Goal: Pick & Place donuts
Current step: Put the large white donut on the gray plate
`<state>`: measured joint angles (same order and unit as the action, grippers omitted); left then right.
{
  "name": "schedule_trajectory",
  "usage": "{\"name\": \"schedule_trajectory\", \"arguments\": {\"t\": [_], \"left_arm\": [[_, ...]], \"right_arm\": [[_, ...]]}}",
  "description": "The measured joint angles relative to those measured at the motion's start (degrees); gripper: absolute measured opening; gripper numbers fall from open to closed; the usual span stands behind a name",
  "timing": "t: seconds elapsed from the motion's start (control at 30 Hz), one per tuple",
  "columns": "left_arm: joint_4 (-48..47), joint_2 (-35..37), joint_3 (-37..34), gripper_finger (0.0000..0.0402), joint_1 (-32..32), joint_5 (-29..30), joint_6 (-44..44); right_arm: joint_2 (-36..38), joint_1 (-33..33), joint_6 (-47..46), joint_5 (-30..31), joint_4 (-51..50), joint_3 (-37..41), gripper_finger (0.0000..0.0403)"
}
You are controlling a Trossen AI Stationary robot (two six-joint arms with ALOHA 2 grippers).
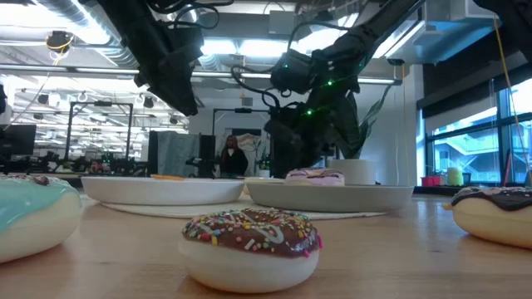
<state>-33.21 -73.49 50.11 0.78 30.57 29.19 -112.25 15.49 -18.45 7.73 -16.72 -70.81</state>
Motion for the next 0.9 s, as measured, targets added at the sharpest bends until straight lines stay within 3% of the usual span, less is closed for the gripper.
{"name": "schedule_trajectory", "arguments": {"t": [0.53,0.9], "left_arm": [[-0.36,-0.02,-0.02,0.0112,0.00,0.00,-0.02],[-0.44,-0.03,-0.02,0.0113,0.00,0.08,-1.42]], "right_arm": [[-1.29,0.00,-8.30,-1.90,5.22,-0.02,0.0147],[-1.29,-0.45,-9.80,-1.85,6.41,0.00,0.0143]]}}
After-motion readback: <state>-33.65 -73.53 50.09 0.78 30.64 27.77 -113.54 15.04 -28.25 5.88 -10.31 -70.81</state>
